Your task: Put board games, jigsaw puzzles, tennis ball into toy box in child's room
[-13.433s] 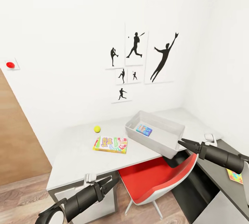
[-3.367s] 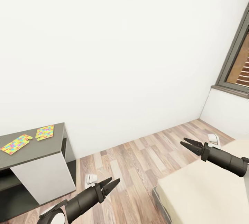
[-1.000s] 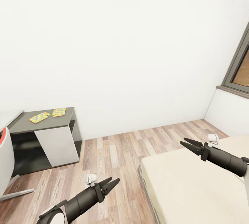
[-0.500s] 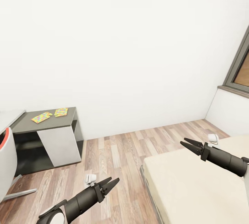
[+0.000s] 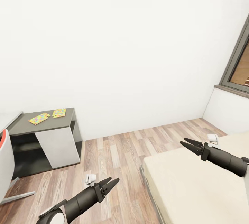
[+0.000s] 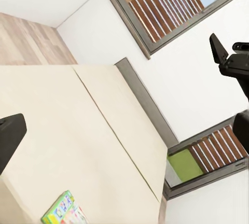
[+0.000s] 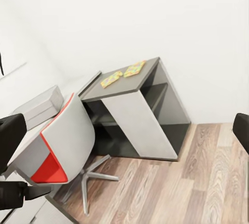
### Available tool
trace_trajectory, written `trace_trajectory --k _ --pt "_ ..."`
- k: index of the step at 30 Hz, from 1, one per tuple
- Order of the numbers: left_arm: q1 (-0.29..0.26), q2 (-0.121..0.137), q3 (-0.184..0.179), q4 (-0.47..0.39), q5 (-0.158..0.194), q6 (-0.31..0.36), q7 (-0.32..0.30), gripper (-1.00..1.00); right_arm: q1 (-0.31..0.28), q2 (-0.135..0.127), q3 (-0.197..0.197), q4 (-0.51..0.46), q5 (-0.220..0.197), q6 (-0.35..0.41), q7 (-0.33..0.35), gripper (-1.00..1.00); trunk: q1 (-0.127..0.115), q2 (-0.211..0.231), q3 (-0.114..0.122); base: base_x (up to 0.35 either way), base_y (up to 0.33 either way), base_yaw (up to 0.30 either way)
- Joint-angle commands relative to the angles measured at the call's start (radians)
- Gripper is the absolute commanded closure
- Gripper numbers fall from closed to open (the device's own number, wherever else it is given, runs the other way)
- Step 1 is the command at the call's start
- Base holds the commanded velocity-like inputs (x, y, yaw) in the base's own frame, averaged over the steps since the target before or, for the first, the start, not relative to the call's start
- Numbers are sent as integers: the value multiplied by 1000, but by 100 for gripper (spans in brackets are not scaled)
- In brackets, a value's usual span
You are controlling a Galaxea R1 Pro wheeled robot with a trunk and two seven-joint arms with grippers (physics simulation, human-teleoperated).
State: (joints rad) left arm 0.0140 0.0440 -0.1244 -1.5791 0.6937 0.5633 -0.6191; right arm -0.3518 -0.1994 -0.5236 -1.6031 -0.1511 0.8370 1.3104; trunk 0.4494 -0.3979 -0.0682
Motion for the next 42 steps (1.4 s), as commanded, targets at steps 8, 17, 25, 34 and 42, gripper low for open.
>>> trace_trajectory --k 8,17,25,34,42 --pt "0 0 0 -1 9 7 3 -100 -1 0 -1 0 -3 7 2 -100 1 -2 -2 0 9 -136" --pt "0 0 -1 -1 9 7 4 -100 -1 0 -1 0 -4 7 1 -100 1 -2 -2 0 3 -40" --pt "0 0 -1 -1 10 7 4 -100 -1 0 -1 0 -4 7 1 -100 1 -2 -2 0 1 -18" --pt "0 0 -1 -1 10 7 4 -100 -1 0 -1 0 -5 7 1 -100 1 -2 -2 0 0 -54" --pt "0 0 -4 -1 8 6 5 -100 -1 0 -1 0 -5 6 2 -100 1 -2 -2 0 -1 -18"
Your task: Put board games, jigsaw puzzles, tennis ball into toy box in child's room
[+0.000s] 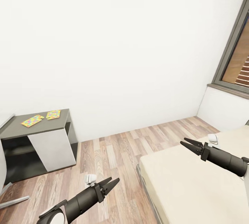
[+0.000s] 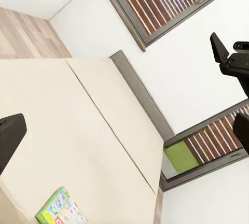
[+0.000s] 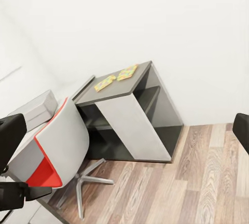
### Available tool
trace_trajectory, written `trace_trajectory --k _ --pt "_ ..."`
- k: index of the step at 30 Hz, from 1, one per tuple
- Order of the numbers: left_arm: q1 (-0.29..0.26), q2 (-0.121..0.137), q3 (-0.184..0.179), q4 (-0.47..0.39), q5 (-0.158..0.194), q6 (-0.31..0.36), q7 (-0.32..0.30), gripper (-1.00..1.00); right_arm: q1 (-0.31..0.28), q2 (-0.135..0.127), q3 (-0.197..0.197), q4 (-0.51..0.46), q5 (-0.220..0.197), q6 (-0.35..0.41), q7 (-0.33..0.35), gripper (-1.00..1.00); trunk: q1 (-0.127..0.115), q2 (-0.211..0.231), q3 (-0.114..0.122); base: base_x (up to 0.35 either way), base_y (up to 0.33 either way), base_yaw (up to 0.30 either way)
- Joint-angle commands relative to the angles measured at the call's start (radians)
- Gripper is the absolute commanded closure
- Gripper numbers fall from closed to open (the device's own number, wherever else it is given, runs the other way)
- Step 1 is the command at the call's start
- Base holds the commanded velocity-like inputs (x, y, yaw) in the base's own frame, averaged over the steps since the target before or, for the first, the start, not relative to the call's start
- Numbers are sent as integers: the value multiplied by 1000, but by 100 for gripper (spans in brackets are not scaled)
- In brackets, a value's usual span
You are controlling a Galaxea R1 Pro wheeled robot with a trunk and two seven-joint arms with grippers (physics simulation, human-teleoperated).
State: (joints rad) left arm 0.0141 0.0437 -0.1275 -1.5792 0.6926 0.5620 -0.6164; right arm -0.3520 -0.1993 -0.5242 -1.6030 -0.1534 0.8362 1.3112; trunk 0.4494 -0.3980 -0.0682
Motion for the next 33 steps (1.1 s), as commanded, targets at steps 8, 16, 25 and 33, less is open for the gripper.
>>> trace_trajectory --k 8,16,25,33 --pt "0 0 1 -1 11 8 4 -100 -1 0 1 6 -1 7 1 -100 1 -2 -2 0 -45 -5" --pt "0 0 0 -1 12 8 4 -100 -1 0 2 9 2 6 1 -100 1 -2 -2 0 -24 -2" --pt "0 0 0 -1 13 8 4 -100 -1 0 2 10 1 5 0 -100 1 -2 -2 0 -8 -1" --pt "0 0 0 -1 13 8 4 -100 -1 1 2 11 2 5 0 -100 1 -2 -2 0 -2 0"
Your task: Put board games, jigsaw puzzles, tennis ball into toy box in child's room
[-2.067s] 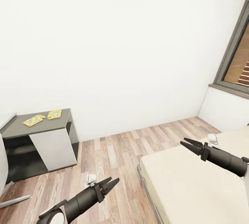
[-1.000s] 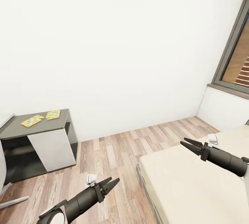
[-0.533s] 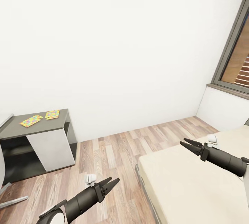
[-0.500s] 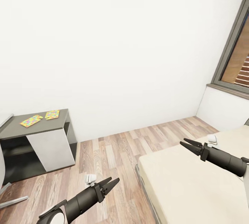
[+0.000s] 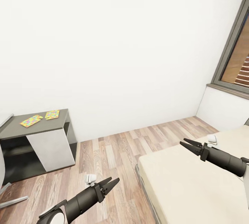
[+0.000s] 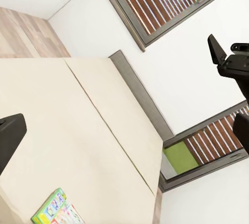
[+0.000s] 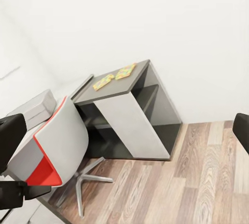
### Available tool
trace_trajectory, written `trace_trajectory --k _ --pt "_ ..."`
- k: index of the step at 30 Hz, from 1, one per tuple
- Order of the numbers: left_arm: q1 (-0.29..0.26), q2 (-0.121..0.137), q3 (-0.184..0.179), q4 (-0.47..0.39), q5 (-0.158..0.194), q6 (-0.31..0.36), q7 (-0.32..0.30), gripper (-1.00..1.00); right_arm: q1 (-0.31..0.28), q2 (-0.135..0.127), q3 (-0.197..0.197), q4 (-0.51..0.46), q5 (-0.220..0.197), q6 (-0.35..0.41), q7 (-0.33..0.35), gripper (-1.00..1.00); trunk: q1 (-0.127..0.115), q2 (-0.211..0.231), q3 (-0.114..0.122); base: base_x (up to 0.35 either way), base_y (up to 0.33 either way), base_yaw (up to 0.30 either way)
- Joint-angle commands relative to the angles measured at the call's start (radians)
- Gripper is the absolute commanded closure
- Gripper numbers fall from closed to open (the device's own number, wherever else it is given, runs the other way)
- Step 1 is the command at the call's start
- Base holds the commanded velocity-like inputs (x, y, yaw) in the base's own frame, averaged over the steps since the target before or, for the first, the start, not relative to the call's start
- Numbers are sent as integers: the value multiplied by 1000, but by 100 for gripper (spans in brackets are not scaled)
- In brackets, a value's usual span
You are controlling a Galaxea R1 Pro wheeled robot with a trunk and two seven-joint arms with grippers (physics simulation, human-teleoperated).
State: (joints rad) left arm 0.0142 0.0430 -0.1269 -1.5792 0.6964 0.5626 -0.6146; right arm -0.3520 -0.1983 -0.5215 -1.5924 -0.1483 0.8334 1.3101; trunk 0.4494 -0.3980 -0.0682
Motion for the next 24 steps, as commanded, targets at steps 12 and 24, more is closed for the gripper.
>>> trace_trajectory --k 12,24 --pt "0 0 1 -1 6 8 5 -100 -2 -1 -1 3 0 -4 -2 -100 1 -2 -2 0 0 0" --pt "-4 1 6 8 5 14 7 -100 -1 -1 -4 3 -1 2 -3 -100 1 -2 -2 0 0 0"
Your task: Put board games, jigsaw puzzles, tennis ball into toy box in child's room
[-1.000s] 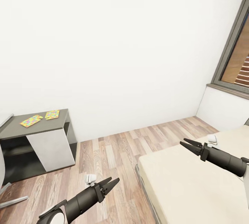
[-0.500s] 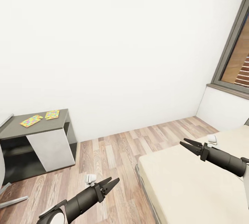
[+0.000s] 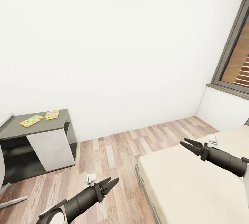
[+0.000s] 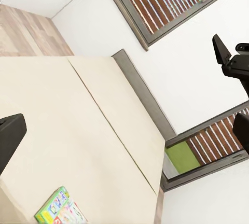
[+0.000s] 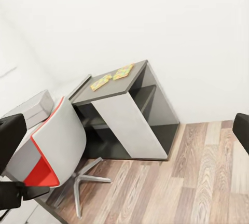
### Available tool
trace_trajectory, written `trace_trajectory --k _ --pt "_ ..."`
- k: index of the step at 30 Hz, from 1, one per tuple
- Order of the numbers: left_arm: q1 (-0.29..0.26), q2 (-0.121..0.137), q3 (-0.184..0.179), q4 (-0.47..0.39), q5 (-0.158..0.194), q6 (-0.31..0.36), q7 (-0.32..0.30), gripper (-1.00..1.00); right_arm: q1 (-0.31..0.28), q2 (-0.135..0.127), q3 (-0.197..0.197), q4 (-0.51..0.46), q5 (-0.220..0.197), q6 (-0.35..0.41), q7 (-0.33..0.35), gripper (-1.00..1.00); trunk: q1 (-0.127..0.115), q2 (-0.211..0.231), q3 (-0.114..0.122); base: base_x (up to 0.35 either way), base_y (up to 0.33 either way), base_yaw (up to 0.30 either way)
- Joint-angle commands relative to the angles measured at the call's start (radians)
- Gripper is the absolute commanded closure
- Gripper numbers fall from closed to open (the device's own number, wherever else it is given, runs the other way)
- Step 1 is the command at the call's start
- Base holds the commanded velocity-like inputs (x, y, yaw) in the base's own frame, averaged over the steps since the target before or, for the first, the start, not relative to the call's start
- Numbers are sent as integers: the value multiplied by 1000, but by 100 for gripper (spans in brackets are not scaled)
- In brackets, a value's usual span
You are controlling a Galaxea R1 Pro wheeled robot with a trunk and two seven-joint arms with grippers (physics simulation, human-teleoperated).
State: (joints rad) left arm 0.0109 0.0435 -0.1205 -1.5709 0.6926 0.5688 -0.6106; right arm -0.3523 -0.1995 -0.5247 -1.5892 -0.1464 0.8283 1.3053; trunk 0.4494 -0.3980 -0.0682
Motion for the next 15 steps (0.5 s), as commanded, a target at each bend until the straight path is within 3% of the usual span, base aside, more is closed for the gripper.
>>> trace_trajectory --k 1,10,15 --pt "0 0 0 -1 9 8 3 -100 -1 0 0 0 -3 7 2 -100 1 -2 -2 0 0 0" --pt "-16 1 2 17 8 10 45 -100 -1 -7 -3 -2 -3 27 1 -100 1 -2 -2 0 0 -13" --pt "-20 0 2 21 10 10 88 -100 -1 -12 -4 -2 -3 40 0 -100 1 -2 -2 0 0 -130"
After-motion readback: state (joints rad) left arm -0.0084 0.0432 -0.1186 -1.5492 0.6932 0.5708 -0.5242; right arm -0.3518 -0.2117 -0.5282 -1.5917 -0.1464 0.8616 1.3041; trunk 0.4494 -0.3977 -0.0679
